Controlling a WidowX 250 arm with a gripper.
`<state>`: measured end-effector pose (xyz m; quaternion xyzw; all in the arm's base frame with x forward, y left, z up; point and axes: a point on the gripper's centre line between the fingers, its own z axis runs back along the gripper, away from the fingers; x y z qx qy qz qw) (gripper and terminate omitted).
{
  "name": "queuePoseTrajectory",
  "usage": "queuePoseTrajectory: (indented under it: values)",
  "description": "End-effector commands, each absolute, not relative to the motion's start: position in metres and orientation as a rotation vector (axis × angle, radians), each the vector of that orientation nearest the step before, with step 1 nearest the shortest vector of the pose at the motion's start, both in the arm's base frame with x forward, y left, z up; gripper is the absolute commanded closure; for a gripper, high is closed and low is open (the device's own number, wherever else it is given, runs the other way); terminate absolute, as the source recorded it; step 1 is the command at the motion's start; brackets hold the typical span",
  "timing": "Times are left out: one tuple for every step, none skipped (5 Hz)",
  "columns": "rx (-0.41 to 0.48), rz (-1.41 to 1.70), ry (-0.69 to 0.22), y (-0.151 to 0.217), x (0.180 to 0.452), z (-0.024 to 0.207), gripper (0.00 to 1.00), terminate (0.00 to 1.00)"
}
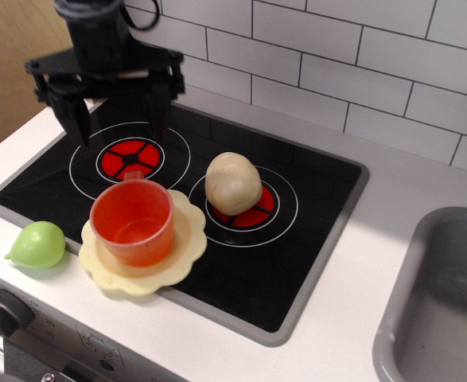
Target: Take cup off plate
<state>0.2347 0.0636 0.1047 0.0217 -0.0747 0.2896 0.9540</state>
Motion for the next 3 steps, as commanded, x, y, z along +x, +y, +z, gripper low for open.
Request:
queuePoseTrajectory:
  values:
    - [-0.015,0.618,-0.213,0.0565,0.2336,0.0959,0.00,0.00]
    - [-0.034,0.638,-0.205,0.0554,0.2322,0.0927,0.00,0.00]
    - [-0.041,0.655,-0.185,0.0575,0.2322,0.0908,0.00,0.00]
